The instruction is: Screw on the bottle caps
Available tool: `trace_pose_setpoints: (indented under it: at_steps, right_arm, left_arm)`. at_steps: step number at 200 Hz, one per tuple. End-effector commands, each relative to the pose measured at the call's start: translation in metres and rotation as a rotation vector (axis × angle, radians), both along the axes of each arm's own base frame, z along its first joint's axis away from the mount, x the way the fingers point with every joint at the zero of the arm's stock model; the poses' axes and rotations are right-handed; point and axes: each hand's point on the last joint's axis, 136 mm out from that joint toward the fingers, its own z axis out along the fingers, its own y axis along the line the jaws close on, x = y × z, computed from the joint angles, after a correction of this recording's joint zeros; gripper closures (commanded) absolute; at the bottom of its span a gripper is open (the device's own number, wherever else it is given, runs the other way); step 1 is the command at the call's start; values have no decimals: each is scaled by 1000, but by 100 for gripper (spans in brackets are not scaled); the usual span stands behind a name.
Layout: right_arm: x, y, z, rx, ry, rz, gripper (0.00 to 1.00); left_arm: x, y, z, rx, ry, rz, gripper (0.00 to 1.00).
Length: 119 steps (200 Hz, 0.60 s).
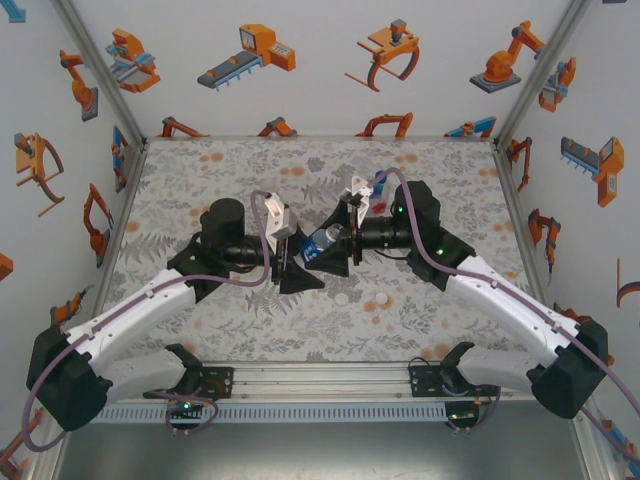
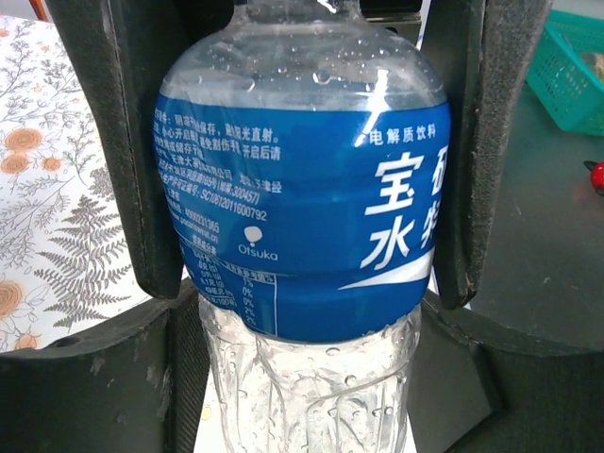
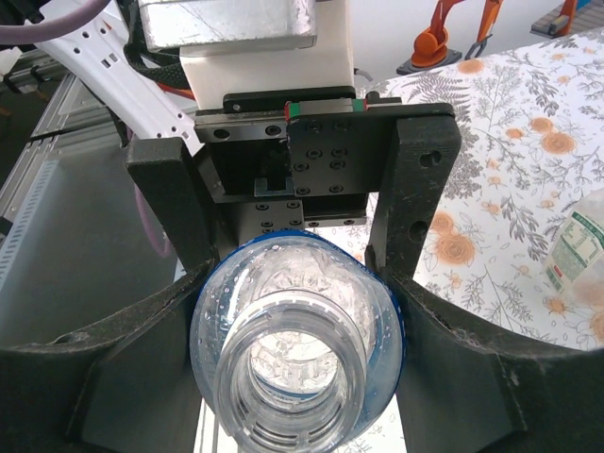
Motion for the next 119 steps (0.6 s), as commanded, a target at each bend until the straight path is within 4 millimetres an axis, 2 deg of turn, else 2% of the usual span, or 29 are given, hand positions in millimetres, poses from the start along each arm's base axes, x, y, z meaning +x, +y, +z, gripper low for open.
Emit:
trace_pose_setpoints:
  at_steps: [1, 49, 68, 94, 119]
  right_arm:
    - [-7, -3, 27, 61, -89, 3, 73]
    - [-5, -3, 27, 59, -88, -15, 72]
    - [-2, -4, 26, 54, -86, -40, 60]
    - [4, -6, 29, 45, -88, -84, 36]
    - [6, -11, 35, 39, -110, -121, 27]
  left_arm:
    - [-5, -1, 18, -38, -34, -28, 38]
    - [-5, 0, 16, -23, -34, -26, 46]
    - [-4, 1, 17, -17, -46, -9, 52]
    - [0, 3, 16, -1, -61, 20, 63]
    - [1, 4, 17, 18, -57, 32, 73]
